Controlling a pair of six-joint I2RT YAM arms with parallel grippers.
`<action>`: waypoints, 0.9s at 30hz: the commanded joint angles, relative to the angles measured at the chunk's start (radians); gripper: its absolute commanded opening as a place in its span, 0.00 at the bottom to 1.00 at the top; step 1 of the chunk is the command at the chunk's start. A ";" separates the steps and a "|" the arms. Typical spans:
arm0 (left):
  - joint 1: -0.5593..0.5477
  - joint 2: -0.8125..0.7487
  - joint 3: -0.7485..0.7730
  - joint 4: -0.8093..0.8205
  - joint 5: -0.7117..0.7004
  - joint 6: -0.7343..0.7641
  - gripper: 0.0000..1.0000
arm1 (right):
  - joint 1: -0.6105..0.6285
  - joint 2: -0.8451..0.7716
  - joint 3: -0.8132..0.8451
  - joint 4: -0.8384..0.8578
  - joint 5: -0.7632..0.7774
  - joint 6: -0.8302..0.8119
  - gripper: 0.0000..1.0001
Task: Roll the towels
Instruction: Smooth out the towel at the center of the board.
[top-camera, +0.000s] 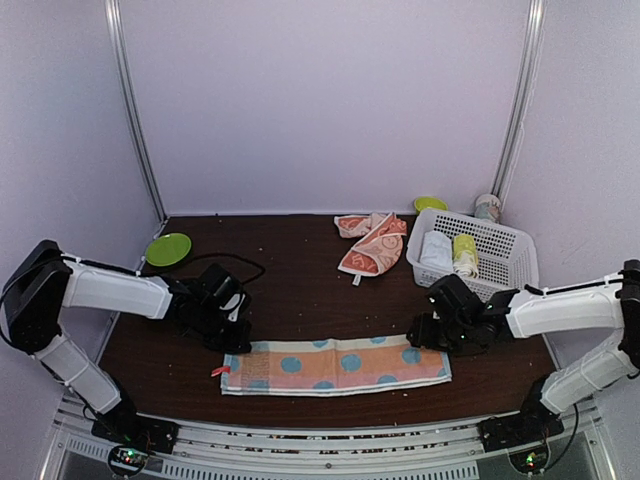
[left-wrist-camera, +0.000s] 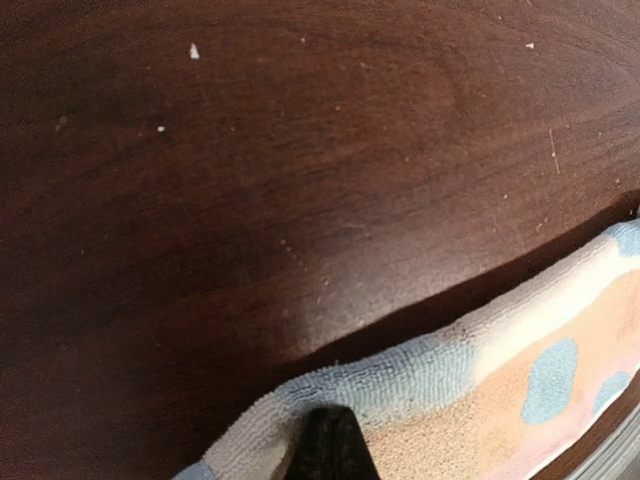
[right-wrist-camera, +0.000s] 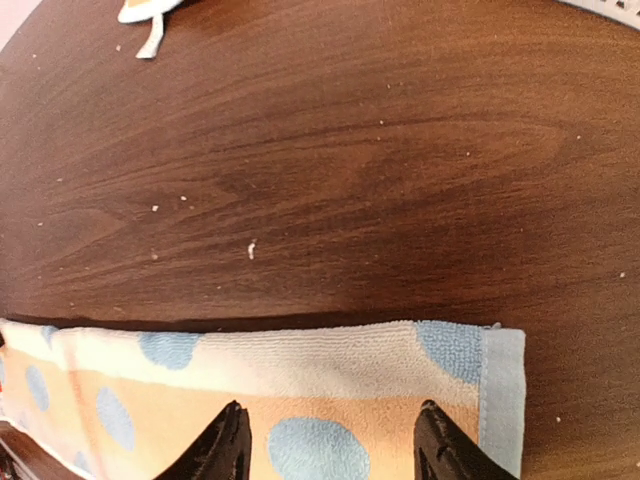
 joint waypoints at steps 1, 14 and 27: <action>0.013 -0.046 0.053 -0.123 -0.057 0.065 0.03 | -0.001 -0.117 0.017 -0.120 -0.006 -0.031 0.57; -0.018 -0.158 0.104 -0.158 0.009 0.076 0.33 | 0.006 -0.211 -0.131 -0.077 0.055 0.045 0.49; -0.034 -0.045 -0.046 -0.015 0.041 0.010 0.05 | -0.054 -0.093 0.010 -0.075 0.061 -0.018 0.44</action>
